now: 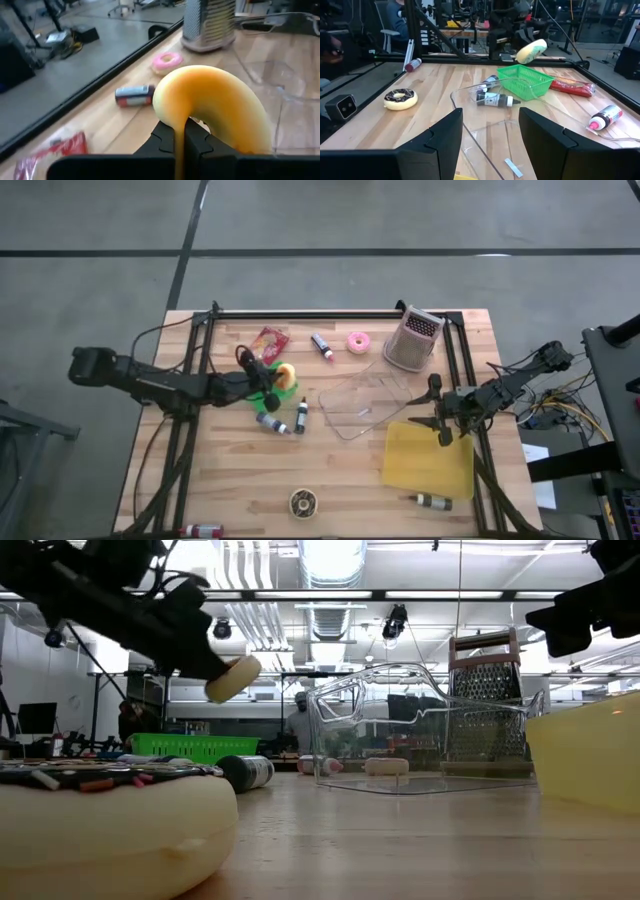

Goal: Pick & Place Food Item
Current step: Put the yellow donut into the green bin, then put the pink donut into the green bin

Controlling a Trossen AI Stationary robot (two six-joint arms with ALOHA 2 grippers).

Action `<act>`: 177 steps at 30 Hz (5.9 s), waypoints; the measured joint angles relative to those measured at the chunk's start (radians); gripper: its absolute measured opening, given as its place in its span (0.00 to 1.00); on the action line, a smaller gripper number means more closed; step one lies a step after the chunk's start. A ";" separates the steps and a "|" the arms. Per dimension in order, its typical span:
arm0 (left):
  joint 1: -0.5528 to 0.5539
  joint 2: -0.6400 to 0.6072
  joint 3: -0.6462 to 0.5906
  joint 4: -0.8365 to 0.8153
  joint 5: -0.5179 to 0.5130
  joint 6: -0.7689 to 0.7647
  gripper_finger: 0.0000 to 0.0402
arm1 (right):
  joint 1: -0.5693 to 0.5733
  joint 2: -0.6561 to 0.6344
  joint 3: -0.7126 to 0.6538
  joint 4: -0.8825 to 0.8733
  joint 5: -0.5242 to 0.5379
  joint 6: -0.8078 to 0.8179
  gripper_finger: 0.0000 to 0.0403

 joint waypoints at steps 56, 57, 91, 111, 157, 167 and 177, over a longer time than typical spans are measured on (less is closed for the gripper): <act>0.001 -0.010 -0.046 -0.329 0.041 -0.317 0.01 | 0.000 0.002 0.001 0.009 0.000 0.005 0.48; 0.001 -0.010 -0.046 -0.330 0.042 -0.317 0.01 | 0.000 0.002 0.001 0.009 0.000 0.005 0.48; 0.000 -0.010 -0.046 -0.349 0.070 -0.317 0.01 | 0.000 0.002 0.001 0.009 0.000 0.005 0.48; 0.001 -0.010 -0.046 -0.354 0.068 -0.322 0.09 | 0.000 0.002 0.001 0.009 0.000 0.005 0.48; -0.001 -0.011 0.057 -0.024 0.171 0.150 0.59 | 0.000 0.002 -0.014 0.055 0.040 -0.011 0.48; 0.004 -0.011 0.056 0.151 0.273 0.263 0.59 | -0.019 0.108 -0.018 0.313 0.095 -0.194 0.48; 0.004 -0.011 0.055 0.159 0.313 0.269 0.59 | -0.174 0.430 0.125 0.367 0.099 -0.196 0.48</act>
